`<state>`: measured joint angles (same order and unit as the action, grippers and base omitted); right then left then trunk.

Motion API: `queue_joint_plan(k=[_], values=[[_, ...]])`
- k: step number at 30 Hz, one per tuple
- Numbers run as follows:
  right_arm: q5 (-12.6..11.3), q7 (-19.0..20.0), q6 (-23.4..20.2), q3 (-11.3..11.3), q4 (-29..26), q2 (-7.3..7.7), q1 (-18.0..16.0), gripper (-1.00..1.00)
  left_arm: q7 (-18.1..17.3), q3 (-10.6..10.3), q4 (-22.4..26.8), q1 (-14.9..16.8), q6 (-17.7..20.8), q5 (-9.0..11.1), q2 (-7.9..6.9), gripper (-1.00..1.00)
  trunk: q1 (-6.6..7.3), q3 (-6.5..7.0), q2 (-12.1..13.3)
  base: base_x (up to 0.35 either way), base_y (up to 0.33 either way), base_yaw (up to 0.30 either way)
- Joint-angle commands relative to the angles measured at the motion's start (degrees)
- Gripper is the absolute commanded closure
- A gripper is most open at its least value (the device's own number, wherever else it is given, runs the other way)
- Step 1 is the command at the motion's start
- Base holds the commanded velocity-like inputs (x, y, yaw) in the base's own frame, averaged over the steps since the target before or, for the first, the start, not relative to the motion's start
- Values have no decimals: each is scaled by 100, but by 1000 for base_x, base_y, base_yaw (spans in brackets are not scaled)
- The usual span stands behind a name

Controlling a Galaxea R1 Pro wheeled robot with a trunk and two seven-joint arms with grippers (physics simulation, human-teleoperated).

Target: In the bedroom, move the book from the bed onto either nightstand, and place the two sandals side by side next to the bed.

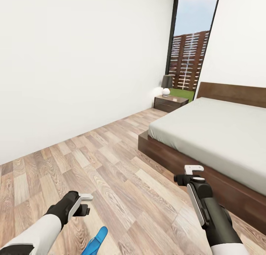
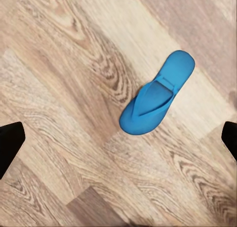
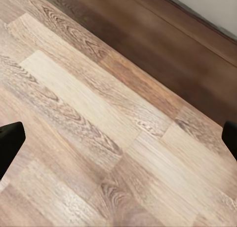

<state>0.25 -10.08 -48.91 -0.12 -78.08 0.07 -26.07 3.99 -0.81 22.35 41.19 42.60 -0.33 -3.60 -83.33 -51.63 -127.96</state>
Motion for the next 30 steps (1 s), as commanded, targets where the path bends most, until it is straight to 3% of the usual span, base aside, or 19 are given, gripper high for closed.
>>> queue_joint_plan(k=[1, 8, 24, 30], values=[[2, -12, -30, -4, -5, 1, -4, -100, 16, -6, 76, 28, 77, -2, 6, -100, -21, -33, -44, 0, 0, 0], [2, -12, -30, -5, 3, 1, -4, -100, 24, 11, 318, 52, 426, 10, 46, -100, -175, -220, -325, 0, 0, 0], [2, -12, -31, -6, 8, 1, -4, -100, 25, -53, 296, 47, 463, -31, 68, -100, -527, -651, -967, 0, 0, 0], [-8, -9, -27, -6, -6, 1, -4, -100, 16, -289, 289, 47, 450, -50, 49, -100, -658, -812, -1207, 0, 0, 0]])
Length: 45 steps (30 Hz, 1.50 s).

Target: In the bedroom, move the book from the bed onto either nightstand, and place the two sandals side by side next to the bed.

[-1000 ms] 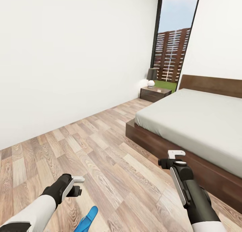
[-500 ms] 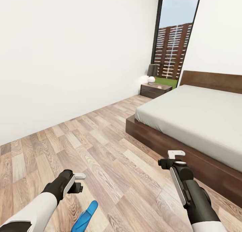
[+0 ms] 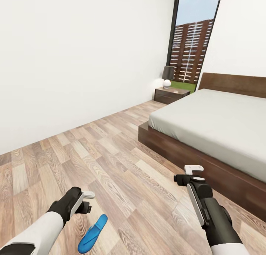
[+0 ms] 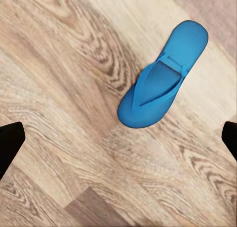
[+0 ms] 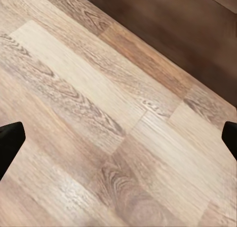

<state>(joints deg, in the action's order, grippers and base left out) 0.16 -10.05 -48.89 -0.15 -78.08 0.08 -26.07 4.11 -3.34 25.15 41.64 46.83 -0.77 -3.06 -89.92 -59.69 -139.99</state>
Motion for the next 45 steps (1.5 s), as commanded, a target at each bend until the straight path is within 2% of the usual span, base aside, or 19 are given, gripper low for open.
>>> queue_joint_plan(k=[1, 3, 5, 8, 11, 13, 19, 24, 29, 32, 37, 45], values=[[-4, -11, -27, -3, -9, 1, -3, -100, 3, -77, 8, 2, 22, -5, -11, -100, -21, -33, -44, 0, 0, 0], [-20, 17, -19, -3, -110, 0, 11, -100, -5, -208, 8, 2, -2, -3, -33, -100, -65, -87, -124, 0, 0, 0], [-22, 40, -19, -3, -279, -3, 88, -100, -17, -240, -2, 2, -18, -2, -44, -100, -109, -141, -205, 0, 0, 0], [-24, 56, -25, -3, -539, -1, 230, -100, -293, -300, -21, -1, -109, -35, -67, -100, -175, -221, -325, 0, 0, 0], [-25, 62, -26, -3, -645, -1, 289, -100, -575, -432, -53, -6, -397, -205, -84, -100, -183, -315, -329, 0, 0, 0], [-25, 63, -26, -3, -660, 0, 298, -100, -623, -464, -59, -6, -515, -291, -82, -100, -188, -377, -332, 0, 0, 0], [-25, 64, -26, -3, -658, 1, 303, -100, -658, -522, -62, -7, -609, -381, -80, -100, -203, -563, -340, 0, 0, 0], [-25, 64, -25, -3, -648, -2, 304, -100, -676, -624, -63, -8, -734, -394, -82, -100, -216, -719, -346, 0, 0, 0], [-25, 64, -24, -6, -647, -2, 304, -100, -1120, -709, -63, -7, -823, -404, -293, -100, -229, -874, -353, 0, 0, 0], [-25, 64, -24, -6, -647, 0, 304, -100, -1228, -725, -63, -7, -1004, -403, -357, -100, -237, -968, -357, 0, 0, 0], [-25, 63, -24, -8, -641, 0, 304, -100, -1270, -764, -54, -7, -1291, -404, -372, -100, -250, -1123, -364, 0, 0, 0], [-25, 62, -24, -9, -625, -1, 304, -100, -1249, -810, 6, -9, -1434, -406, -335, -100, -270, -1372, -374, 0, 0, 0]])
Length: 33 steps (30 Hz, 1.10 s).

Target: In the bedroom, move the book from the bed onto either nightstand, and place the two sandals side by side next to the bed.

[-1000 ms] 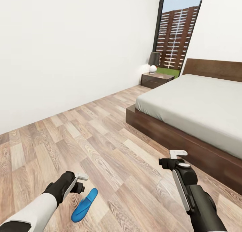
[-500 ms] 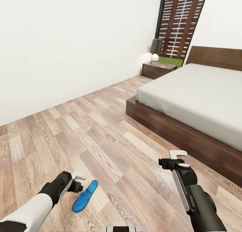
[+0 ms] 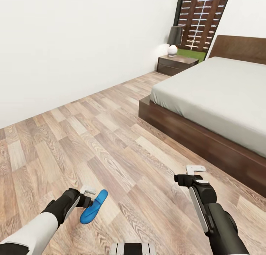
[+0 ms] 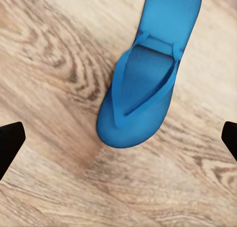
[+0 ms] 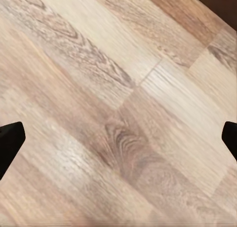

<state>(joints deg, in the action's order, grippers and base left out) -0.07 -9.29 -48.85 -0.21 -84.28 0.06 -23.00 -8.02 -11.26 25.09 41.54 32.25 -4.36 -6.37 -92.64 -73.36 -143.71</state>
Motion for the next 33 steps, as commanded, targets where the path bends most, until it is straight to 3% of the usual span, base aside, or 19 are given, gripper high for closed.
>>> queue_joint_plan(k=[1, 15, 21, 33], values=[[-1, -13, -28, -3, -5, 1, -3, -100, -35, -22, 12, 2, 0, -48, -3, -100, -1, -36, -4, 0, 0, 0], [7, -13, -28, -1, -15, 3, -3, -100, 16, -54, -28, -5, -668, -49, 2, -100, -37, -472, -22, 0, 0, 0], [7, -12, -28, 2, -18, 3, -3, -100, -18, -59, -52, -20, -1309, -40, 4, -100, -53, -659, -30, 0, 0, 0], [15, -15, -28, 2, -18, 3, -3, -100, -5, -69, -54, -32, -1523, -47, 6, -100, -84, -1032, -46, 0, 0, 0]])
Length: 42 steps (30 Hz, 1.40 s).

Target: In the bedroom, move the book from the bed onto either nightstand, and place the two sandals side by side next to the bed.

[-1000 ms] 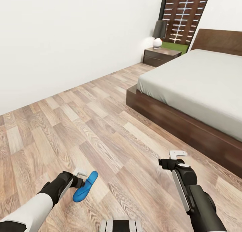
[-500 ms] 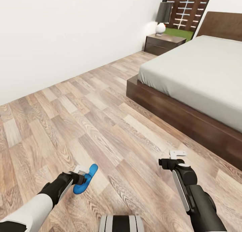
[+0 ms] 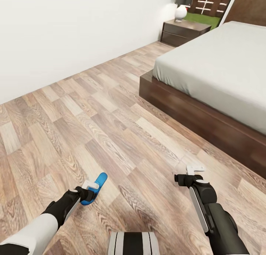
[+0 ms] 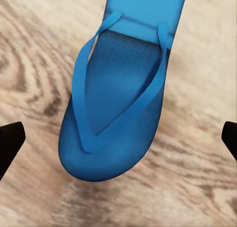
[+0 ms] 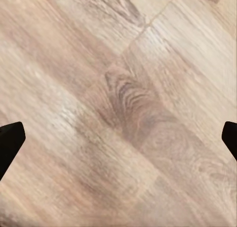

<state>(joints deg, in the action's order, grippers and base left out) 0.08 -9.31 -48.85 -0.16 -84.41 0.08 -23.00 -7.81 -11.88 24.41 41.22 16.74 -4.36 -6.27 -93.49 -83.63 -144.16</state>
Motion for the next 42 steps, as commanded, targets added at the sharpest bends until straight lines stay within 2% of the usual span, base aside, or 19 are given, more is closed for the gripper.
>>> queue_joint_plan(k=[1, 9, 24, 38, 42], values=[[0, -12, -28, -4, -6, 1, -3, -100, -22, -8, 15, -2, 27, -46, -5, -100, -1, -36, -3, 0, 0, 0], [16, -10, -35, -5, -2, 1, -3, -100, -2, 0, 19, -5, -166, -35, -32, -100, -1, -88, -3, 0, 0, 0], [28, -13, -37, -9, -5, 1, -3, -100, -19, -5, 15, -6, -197, -39, 10, -100, -1, -93, -3, 86, 51, 0], [28, -12, -37, -8, 7, 1, -3, -100, -27, -26, 11, -4, -198, -41, 114, -100, -37, -403, -22, 1, 1, 0], [28, -13, -37, -10, 11, 1, -3, -100, -13, -33, 14, -1, -198, -39, 114, -100, -37, -403, -22, 0, 0, 0]])
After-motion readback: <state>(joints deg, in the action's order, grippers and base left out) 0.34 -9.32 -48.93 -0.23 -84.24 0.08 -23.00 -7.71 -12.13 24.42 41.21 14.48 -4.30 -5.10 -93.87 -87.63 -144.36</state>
